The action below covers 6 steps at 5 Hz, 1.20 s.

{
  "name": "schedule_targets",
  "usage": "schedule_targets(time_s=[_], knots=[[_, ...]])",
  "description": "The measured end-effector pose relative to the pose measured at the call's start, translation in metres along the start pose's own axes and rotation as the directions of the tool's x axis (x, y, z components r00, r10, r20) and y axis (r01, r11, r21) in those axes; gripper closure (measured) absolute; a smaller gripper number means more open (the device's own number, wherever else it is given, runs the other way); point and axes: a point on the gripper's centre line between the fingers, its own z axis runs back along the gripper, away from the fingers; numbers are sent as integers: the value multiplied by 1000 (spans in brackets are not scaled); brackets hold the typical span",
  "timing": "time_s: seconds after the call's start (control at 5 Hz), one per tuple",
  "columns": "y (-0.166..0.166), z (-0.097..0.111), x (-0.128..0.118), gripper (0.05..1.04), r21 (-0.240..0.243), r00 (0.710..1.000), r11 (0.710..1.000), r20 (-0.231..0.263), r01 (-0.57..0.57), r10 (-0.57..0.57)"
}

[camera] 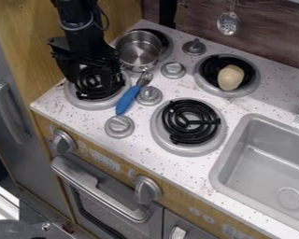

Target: Move the blue fork to the bottom right burner

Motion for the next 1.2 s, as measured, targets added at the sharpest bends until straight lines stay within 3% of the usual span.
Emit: schedule_targets(time_s=[0.2, 0.4, 0.6, 0.8, 1.0, 1.2], knots=[[-2, -8, -6, 87, -7, 999, 1000, -33, 0, 0], [-12, -35, 1, 87, -53, 998, 998, -65, -17, 14], [-19, -61, 17, 87, -43, 996, 999, -81, 31, -34], [-33, -93, 22, 87, -24, 988, 999, -146, 46, -49], [-38, -122, 26, 87, -4, 988, 1000, -155, 23, -23], [-42, -137, 36, 87, 28, 991, 999, -134, -15, 19]])
